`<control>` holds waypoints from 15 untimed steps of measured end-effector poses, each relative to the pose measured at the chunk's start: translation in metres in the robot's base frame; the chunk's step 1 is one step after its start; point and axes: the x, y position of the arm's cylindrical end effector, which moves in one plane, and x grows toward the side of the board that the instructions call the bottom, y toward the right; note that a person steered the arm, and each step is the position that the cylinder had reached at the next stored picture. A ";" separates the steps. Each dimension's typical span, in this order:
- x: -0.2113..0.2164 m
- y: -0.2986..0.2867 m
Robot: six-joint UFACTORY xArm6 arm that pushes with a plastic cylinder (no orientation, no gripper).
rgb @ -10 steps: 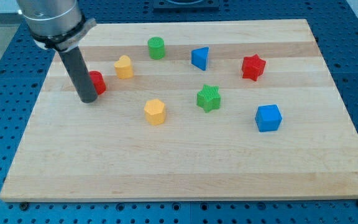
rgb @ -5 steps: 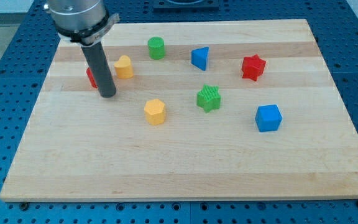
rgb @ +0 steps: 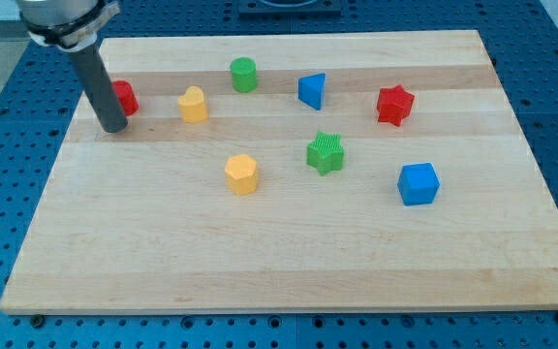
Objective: Move the red circle towards top left of the board
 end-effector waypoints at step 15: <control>-0.119 -0.001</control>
